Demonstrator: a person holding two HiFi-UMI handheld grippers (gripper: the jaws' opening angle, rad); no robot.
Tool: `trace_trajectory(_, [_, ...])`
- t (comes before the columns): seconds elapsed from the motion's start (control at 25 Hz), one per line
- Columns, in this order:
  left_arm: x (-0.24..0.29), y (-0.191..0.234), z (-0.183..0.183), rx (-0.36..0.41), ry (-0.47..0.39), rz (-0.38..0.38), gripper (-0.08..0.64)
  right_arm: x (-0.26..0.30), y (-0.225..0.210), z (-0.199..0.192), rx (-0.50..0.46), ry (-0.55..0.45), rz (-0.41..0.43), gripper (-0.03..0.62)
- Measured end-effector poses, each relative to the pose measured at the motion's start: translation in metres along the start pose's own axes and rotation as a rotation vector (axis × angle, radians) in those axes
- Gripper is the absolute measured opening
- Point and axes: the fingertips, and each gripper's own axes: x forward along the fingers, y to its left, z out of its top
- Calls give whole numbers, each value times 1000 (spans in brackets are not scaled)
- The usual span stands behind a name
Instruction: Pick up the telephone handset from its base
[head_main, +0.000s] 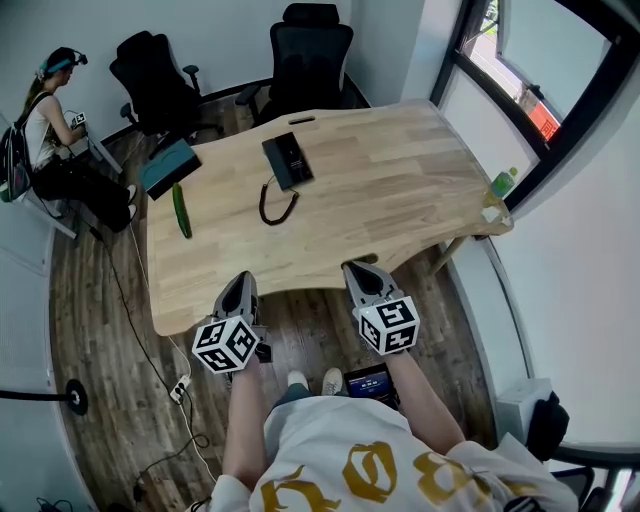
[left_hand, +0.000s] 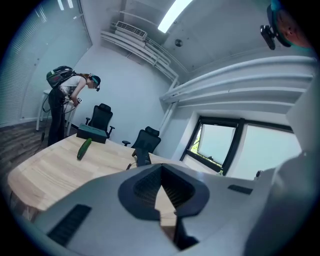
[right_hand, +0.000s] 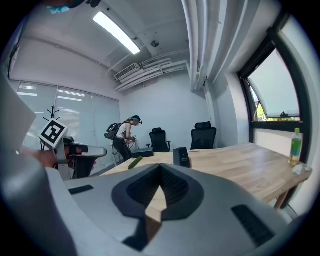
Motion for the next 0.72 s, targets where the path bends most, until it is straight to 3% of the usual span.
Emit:
trace_trajectory(0.4, [6,-10,0,4,11,-10,6,0,-14,-1,-5,10,-1,5])
trace_trajectory(0.72, [29,11,0,-15,14,20,6,29,-29,1,-32,25,-7,5])
